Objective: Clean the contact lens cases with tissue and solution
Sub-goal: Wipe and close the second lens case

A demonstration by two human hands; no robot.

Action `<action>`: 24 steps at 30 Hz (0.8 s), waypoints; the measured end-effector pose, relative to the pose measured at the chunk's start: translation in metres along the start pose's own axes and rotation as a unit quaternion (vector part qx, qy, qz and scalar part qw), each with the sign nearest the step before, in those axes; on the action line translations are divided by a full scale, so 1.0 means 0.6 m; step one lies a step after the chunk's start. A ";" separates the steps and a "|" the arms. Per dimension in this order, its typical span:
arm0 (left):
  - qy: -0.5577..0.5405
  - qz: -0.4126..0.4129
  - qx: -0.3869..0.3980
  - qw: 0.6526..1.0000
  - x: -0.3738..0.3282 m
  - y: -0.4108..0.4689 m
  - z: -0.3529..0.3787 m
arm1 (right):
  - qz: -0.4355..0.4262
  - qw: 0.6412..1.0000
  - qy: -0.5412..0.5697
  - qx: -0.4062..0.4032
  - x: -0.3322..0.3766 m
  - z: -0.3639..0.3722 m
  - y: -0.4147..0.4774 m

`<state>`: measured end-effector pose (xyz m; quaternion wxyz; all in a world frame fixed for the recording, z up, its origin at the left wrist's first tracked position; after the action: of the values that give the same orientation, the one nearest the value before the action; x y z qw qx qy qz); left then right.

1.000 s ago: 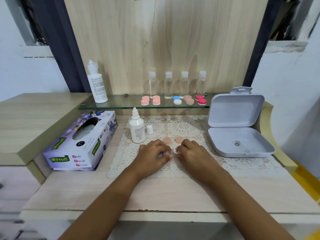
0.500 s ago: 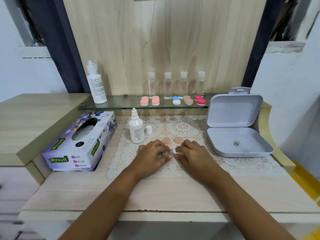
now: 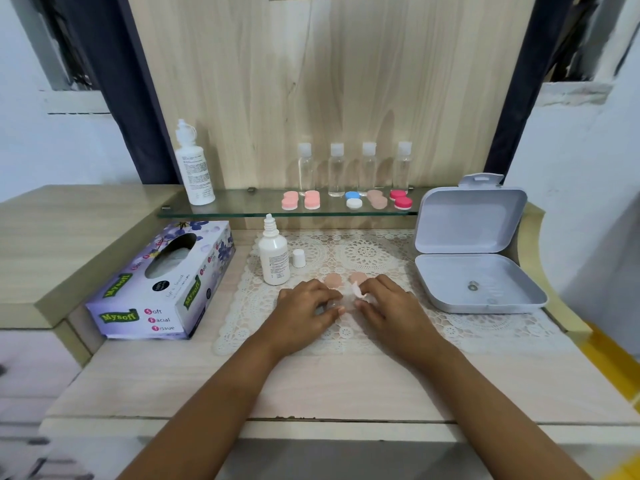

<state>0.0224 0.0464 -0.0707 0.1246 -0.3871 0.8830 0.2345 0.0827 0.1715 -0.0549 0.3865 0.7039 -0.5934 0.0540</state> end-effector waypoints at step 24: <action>-0.252 -0.068 -0.039 0.965 -0.009 -0.012 -0.032 | 0.105 0.968 0.212 -0.084 -0.016 -0.019 0.003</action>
<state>0.0306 0.0358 -0.0543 0.3433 -0.3795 0.7848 0.3497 0.0829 0.1863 -0.0513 0.5533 0.5750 -0.5713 0.1923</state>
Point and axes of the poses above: each hand's wrist, its own y-axis towards the middle knuckle, its own z-axis out of the palm, x = y × z, the point moved 8 cm from there along y, towards the middle knuckle, and after that the axes turned 7 degrees about y, right-handed, at the moved point
